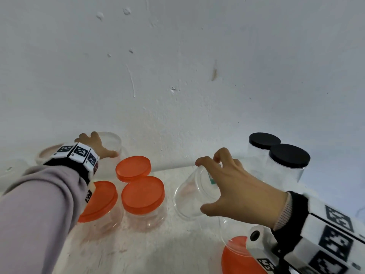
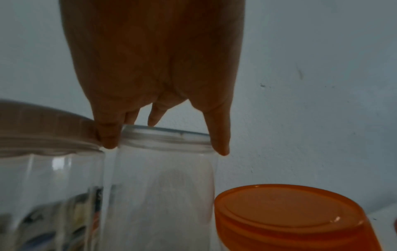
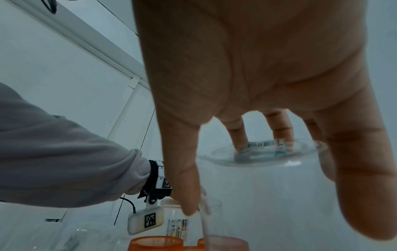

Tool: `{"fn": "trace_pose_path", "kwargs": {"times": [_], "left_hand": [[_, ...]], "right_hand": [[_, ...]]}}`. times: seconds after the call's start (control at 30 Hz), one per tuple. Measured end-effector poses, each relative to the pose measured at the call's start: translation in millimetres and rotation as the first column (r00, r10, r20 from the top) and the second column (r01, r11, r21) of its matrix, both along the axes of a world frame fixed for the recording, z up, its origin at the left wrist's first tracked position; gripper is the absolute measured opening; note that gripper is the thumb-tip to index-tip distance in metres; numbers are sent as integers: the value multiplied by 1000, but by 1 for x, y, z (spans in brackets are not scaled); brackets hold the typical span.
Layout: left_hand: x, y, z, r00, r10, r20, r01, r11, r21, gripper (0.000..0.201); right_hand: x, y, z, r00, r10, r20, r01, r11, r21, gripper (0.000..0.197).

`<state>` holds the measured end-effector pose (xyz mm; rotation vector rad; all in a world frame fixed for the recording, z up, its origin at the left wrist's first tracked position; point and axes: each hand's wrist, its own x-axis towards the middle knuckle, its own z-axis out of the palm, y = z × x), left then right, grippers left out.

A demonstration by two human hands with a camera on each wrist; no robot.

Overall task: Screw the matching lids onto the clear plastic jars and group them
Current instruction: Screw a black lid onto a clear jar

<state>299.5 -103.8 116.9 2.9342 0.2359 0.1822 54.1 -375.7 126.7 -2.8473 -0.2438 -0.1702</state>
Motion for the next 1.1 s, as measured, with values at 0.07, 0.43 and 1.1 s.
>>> {"fn": "trace_pose_path", "kwargs": {"times": [0.07, 0.43, 1.1], "left_hand": [[2, -1, -5, 998, 6, -61, -4, 1000, 30, 97], [-5, -14, -18, 965, -50, -257, 68, 996, 62, 75], [-143, -94, 33, 721, -692, -27, 692, 722, -28, 47]], "right_hand": [[0, 1, -3, 1000, -8, -7, 8, 1000, 5, 76], [-10, -4, -5, 998, -39, 44, 37, 998, 51, 74], [-73, -118, 11, 983, -122, -140, 183, 513, 839, 64]]}}
